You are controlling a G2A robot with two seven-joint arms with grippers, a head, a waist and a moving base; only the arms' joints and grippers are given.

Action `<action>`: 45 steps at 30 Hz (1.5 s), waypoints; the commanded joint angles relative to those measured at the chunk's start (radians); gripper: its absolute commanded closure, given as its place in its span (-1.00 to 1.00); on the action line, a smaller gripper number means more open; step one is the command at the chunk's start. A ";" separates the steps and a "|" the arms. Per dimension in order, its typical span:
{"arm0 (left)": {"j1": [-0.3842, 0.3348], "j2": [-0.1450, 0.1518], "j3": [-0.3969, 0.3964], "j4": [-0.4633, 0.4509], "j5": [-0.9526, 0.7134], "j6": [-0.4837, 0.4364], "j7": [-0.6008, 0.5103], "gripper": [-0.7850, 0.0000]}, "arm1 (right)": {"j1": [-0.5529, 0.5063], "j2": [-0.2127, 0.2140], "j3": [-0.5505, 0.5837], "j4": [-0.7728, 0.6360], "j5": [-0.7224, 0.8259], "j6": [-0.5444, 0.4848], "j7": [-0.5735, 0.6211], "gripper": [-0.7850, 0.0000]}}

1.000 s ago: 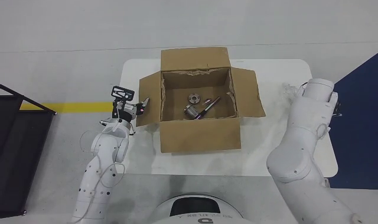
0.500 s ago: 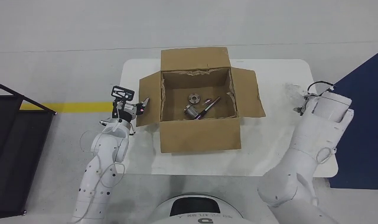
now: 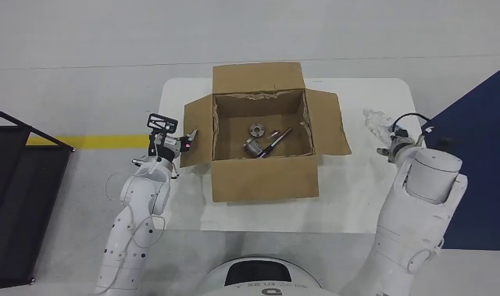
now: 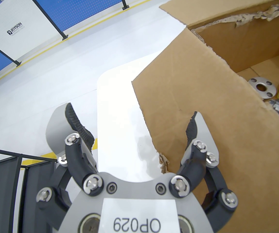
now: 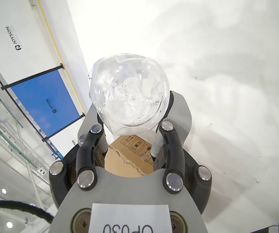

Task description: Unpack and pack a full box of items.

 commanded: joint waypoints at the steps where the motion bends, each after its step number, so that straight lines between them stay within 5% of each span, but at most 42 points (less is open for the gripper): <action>1: 0.000 0.000 0.000 0.000 0.000 0.000 0.000 -1.00 | -0.039 -0.007 -0.019 -0.081 0.039 -0.001 -0.032 1.00; 8: 0.000 0.000 0.000 0.000 0.000 0.000 0.000 -1.00 | -0.195 -0.026 -0.123 -0.329 0.201 -0.095 -0.117 1.00; 15: 0.000 0.000 0.000 0.000 0.000 0.000 0.000 -1.00 | -0.307 -0.014 -0.441 -0.428 0.010 -0.212 -0.098 1.00; 22: 0.000 0.000 0.000 0.000 0.000 0.000 0.000 -1.00 | -0.264 0.005 -0.766 -0.283 -0.342 -0.187 -0.048 1.00; 32: 0.000 0.000 0.000 0.000 0.000 0.000 0.000 -1.00 | -0.132 0.024 -0.989 -0.057 -0.630 -0.032 -0.021 1.00; 33: 0.000 0.000 0.000 0.000 0.000 0.000 0.000 -1.00 | -0.125 0.025 -1.002 -0.048 -0.640 -0.023 -0.016 0.76; 34: 0.000 0.000 0.000 0.000 0.000 0.000 0.000 -1.00 | -0.119 0.026 -1.014 -0.040 -0.655 -0.017 -0.014 0.19; 35: 0.000 0.000 0.000 0.000 0.000 0.000 0.000 -1.00 | -0.114 0.026 -1.022 -0.036 -0.669 -0.006 -0.016 -1.00; 45: 0.000 0.000 0.000 0.000 0.000 0.000 0.000 -1.00 | -0.089 0.019 -0.998 -0.117 -0.608 0.023 -0.012 -1.00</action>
